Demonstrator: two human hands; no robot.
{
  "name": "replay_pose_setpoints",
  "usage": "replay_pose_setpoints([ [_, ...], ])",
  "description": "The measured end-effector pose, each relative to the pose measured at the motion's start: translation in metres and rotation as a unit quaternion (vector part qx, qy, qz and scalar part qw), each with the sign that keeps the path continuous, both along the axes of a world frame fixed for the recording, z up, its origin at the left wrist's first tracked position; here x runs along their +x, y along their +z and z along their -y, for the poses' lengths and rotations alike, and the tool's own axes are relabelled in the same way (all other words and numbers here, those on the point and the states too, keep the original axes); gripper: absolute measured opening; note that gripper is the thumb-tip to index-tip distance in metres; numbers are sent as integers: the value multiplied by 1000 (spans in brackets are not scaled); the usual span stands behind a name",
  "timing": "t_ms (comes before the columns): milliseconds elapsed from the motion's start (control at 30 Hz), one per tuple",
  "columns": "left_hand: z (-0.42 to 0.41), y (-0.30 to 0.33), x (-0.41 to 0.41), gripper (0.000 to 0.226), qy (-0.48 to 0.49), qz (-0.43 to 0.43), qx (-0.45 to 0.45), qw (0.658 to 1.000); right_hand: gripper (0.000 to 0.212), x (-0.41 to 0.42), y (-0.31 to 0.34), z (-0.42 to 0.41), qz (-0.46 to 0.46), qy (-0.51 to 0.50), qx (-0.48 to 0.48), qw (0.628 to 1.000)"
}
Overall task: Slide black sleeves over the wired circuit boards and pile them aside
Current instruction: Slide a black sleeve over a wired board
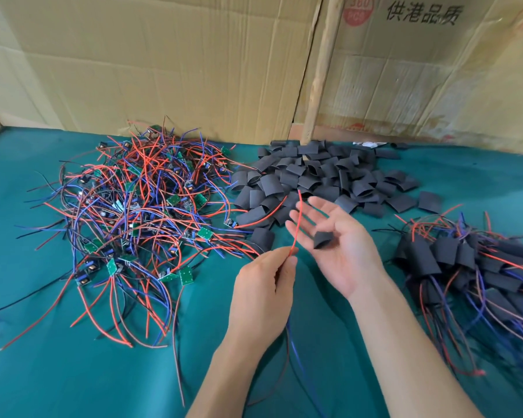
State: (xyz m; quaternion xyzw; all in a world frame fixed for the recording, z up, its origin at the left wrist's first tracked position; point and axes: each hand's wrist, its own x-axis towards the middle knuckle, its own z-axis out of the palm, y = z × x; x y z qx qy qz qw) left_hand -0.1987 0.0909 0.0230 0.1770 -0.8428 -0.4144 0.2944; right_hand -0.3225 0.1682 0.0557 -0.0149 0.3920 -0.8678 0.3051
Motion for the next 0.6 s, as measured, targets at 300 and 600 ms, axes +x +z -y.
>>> replay_pose_setpoints([
  [300,3,6,2,24,10,-7,54,998,21,40,-8,26,-198,26,147,969],
  [600,3,8,4,26,-16,2,43,999,39,40,0,21,-129,79,148,977],
])
